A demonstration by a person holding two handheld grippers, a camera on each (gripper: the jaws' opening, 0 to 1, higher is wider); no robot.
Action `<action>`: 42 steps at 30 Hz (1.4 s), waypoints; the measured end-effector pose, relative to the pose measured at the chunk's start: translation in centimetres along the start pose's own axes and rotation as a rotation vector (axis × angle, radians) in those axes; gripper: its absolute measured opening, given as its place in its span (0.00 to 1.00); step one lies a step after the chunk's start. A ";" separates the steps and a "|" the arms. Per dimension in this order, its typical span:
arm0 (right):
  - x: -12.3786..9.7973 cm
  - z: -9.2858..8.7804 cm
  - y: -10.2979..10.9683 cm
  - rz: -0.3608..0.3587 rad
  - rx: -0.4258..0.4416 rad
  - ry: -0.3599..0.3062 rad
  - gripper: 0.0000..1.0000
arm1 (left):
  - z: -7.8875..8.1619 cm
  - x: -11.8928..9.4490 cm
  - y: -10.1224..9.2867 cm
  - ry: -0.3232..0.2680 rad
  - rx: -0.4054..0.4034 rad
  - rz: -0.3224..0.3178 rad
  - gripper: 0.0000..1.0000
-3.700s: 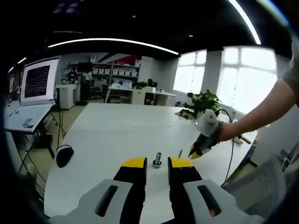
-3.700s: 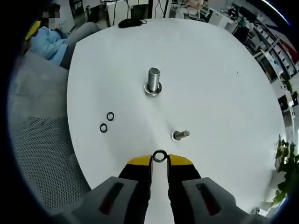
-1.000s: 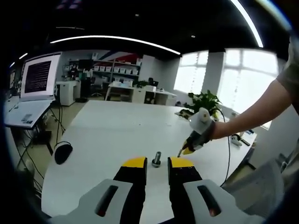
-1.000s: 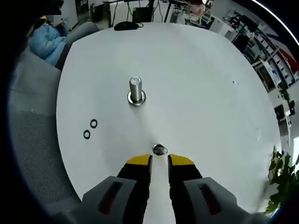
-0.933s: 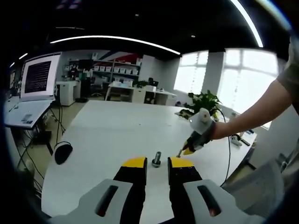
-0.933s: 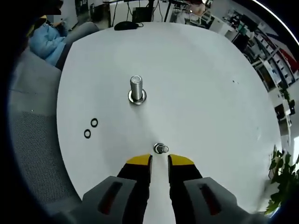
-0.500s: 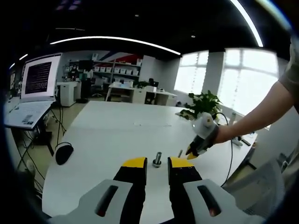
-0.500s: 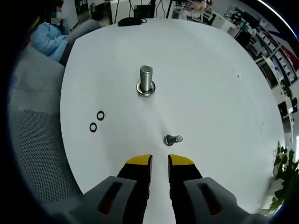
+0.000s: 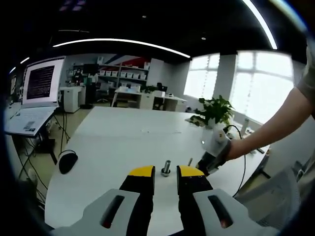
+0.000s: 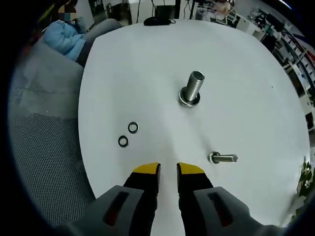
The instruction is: Place the washer onto the threaded stud by aligning its center hole with the stud, sliding it down to the base, and recovering from edge contact or off-axis alignment until the washer reaches the visible bottom stop.
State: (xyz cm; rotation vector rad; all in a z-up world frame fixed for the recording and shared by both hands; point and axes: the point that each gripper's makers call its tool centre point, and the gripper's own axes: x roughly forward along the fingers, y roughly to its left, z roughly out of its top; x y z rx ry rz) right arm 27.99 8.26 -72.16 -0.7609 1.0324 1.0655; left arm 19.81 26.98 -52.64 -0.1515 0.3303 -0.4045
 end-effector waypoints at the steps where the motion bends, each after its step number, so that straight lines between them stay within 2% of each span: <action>1: 0.2 0.0 0.4 0.007 0.004 -0.003 0.16 | 0.0 0.0 0.0 0.000 0.000 0.002 0.15; 6: 1.1 -0.1 2.5 0.052 -0.029 0.012 0.17 | 0.0 0.0 0.1 -0.001 -0.002 0.003 0.15; 10: 1.3 0.7 4.0 0.101 -0.052 -0.030 0.20 | 0.1 0.0 0.1 -0.004 -0.004 0.005 0.15; 20: 1.9 1.0 5.6 0.132 -0.088 -0.027 0.22 | 0.0 0.0 0.1 -0.002 -0.006 0.006 0.15; 29: 2.4 1.3 6.4 0.138 -0.121 -0.015 0.23 | 0.0 0.0 0.2 0.000 -0.007 0.006 0.15; 32: 2.6 1.1 6.5 0.126 -0.186 0.012 0.23 | 0.0 -0.1 0.2 -0.001 -0.009 0.007 0.15; 39: 2.7 1.4 6.3 0.126 -0.189 0.016 0.23 | 0.0 0.0 0.1 -0.001 -0.005 0.006 0.15; 42: 2.8 1.4 6.2 0.121 -0.229 0.034 0.22 | 0.0 0.0 0.1 0.000 -0.004 0.004 0.15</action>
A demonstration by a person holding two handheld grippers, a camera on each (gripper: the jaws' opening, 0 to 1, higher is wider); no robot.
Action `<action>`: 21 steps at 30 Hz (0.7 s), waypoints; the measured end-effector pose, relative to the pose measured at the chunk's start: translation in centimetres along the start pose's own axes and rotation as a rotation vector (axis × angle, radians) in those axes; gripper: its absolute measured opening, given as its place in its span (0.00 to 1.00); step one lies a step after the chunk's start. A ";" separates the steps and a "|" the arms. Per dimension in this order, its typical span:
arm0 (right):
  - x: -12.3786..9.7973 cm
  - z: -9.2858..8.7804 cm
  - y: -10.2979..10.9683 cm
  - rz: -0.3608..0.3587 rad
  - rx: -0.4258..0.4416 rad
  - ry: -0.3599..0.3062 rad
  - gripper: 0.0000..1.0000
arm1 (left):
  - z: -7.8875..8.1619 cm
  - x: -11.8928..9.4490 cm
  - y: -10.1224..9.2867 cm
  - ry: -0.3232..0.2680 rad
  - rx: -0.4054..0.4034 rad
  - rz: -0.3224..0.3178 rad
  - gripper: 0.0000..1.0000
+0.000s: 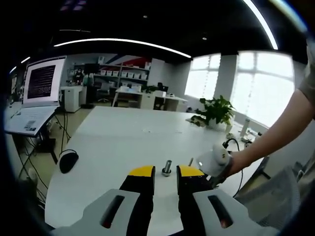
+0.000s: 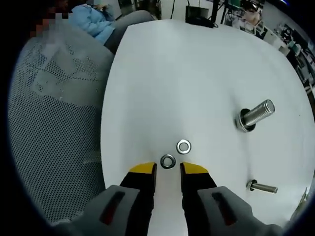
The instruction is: Place the washer onto the threaded stud by aligning its center hole with the stud, sliding it down to the base, and recovering from edge contact or off-axis alignment until the washer reaches the visible bottom stop.
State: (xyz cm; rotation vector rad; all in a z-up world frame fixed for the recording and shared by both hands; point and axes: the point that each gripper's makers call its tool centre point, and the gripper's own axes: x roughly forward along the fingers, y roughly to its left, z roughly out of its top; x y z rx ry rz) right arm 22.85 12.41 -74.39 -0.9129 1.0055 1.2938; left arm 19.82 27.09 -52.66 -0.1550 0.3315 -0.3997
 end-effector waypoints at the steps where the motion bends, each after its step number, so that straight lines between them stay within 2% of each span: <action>1: 0.0 0.0 0.0 -0.001 -0.017 0.008 0.21 | 0.0 0.0 0.0 -0.001 0.000 0.000 0.15; 11: 0.2 0.3 0.7 0.011 -0.168 0.046 0.18 | 0.1 0.0 -0.1 -0.002 0.002 -0.004 0.15; 16: 0.3 0.5 0.5 0.031 -0.150 0.083 0.18 | 0.1 0.0 -0.1 -0.006 -0.002 -0.004 0.15; 21: 0.4 0.4 0.7 0.032 -0.225 0.134 0.18 | 0.1 -0.1 -0.1 -0.005 -0.002 -0.003 0.15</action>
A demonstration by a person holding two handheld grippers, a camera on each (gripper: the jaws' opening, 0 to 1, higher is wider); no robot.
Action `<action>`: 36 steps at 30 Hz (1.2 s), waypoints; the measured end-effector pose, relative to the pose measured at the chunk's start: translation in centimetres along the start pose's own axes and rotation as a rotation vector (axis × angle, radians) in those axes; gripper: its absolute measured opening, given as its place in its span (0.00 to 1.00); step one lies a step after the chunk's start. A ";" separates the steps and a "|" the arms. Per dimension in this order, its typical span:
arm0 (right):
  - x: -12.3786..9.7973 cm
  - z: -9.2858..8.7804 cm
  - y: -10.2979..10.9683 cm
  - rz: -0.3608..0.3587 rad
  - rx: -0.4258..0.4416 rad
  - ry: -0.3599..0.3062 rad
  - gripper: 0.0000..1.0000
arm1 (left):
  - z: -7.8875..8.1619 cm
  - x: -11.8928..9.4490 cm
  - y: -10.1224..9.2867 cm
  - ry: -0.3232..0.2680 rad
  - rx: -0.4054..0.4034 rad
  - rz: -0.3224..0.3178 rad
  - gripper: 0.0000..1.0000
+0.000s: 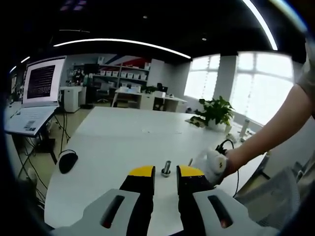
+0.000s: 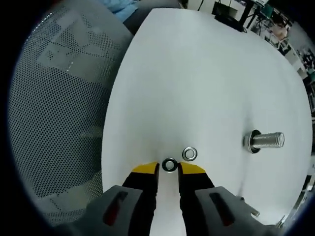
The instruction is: Place the washer onto the threaded stud by aligning its center hole with the stud, sliding it down to the base, and recovering from edge contact or off-axis alignment until the washer reaches the visible bottom stop.
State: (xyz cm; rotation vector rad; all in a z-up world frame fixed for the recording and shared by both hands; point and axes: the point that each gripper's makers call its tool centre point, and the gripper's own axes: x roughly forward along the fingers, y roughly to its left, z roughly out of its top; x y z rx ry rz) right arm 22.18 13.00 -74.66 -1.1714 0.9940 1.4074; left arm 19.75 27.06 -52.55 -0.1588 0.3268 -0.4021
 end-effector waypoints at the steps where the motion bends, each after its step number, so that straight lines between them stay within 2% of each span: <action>1: 0.0 0.0 0.0 0.001 -0.003 0.006 0.18 | 0.0 0.0 0.0 -0.001 0.000 0.000 0.15; 9: 0.1 0.0 -0.2 0.002 0.012 0.055 0.16 | 0.1 -0.1 0.1 -0.006 -0.003 0.005 0.15; 18: 0.2 0.0 0.0 -0.032 0.022 0.128 0.15 | 0.1 -0.1 0.2 -0.004 0.003 0.009 0.14; 24: 0.1 -0.1 -0.2 -0.024 0.044 0.140 0.14 | 0.0 -0.1 0.2 -0.001 0.004 0.013 0.14; 28: 0.2 0.0 -0.3 -0.031 0.098 0.143 0.14 | 0.0 0.0 0.4 0.003 0.002 0.016 0.14; 36: 0.1 0.0 -0.2 -0.028 0.097 0.148 0.15 | 0.0 -0.1 0.6 0.004 0.005 0.030 0.14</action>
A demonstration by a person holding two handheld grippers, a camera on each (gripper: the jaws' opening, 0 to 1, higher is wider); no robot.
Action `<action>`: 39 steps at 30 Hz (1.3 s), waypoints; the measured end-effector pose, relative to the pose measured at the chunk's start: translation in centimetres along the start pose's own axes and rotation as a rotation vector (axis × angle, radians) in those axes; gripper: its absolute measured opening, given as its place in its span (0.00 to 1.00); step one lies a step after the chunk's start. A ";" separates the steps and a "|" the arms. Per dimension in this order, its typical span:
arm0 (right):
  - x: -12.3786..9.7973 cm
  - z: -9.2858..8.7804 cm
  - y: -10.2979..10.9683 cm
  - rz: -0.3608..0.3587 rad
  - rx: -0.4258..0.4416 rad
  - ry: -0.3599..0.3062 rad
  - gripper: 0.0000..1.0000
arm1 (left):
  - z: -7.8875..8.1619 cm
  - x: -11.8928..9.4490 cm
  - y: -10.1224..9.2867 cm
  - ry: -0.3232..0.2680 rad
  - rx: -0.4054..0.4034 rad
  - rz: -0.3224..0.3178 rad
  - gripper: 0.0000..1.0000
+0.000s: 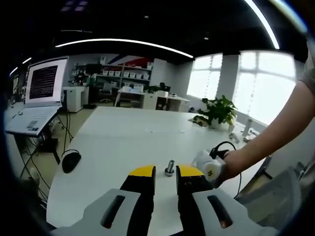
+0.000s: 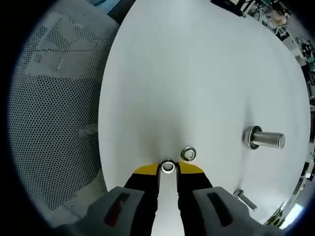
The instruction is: Place the washer onto the threaded stud by aligning its center hole with the stud, sliding it down to the base, and recovering from edge contact or off-axis alignment until the washer reaches the visible bottom stop.
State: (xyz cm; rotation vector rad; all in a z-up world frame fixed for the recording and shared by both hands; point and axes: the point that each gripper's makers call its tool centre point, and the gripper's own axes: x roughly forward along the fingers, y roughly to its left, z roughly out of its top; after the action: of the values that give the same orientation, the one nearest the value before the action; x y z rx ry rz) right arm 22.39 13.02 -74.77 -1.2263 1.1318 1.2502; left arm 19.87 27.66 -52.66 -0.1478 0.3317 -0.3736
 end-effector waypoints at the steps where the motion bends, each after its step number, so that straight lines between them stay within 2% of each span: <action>1: 0.0 0.1 0.1 -0.005 -0.007 0.005 0.15 | 0.1 0.0 0.0 -0.003 -0.001 0.001 0.14; 4: 0.1 0.1 0.1 -0.016 -0.014 0.023 0.15 | 0.2 0.0 0.1 -0.010 -0.006 0.004 0.14; 6: 0.1 0.1 0.0 -0.026 0.012 0.034 0.15 | 0.3 -0.1 0.2 -0.013 -0.006 0.006 0.15; 11: 0.0 0.0 0.1 -0.047 0.009 0.031 0.15 | 0.4 -0.1 0.0 -0.020 0.007 0.006 0.15; 17: -0.1 -0.2 0.0 -0.066 0.036 -0.018 0.14 | 0.6 -0.3 0.5 -0.026 0.017 0.033 0.16; 21: -0.1 -0.3 0.2 -0.102 0.025 -0.052 0.14 | 0.3 -0.2 0.4 -0.014 0.023 0.034 0.15; 23: -0.2 -0.4 0.2 -0.098 0.023 -0.060 0.14 | 0.3 -0.2 0.3 -0.012 0.034 0.032 0.15; 28: -0.3 -0.5 -0.1 -0.071 0.074 -0.108 0.14 | 0.1 -0.1 0.4 0.001 0.040 0.033 0.15; 37: -0.3 -1.2 0.1 -0.084 0.137 -0.139 0.14 | -0.1 0.1 0.2 0.013 0.039 0.022 0.15; 39: -0.3 -1.7 0.3 -0.068 0.199 -0.148 0.14 | -0.2 0.1 0.2 0.014 0.036 0.019 0.15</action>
State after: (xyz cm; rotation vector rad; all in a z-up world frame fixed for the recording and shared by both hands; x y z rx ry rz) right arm 22.22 11.28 -74.58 -0.9996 1.0698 1.1286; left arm 19.97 27.75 -52.86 -0.1066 0.3392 -0.3617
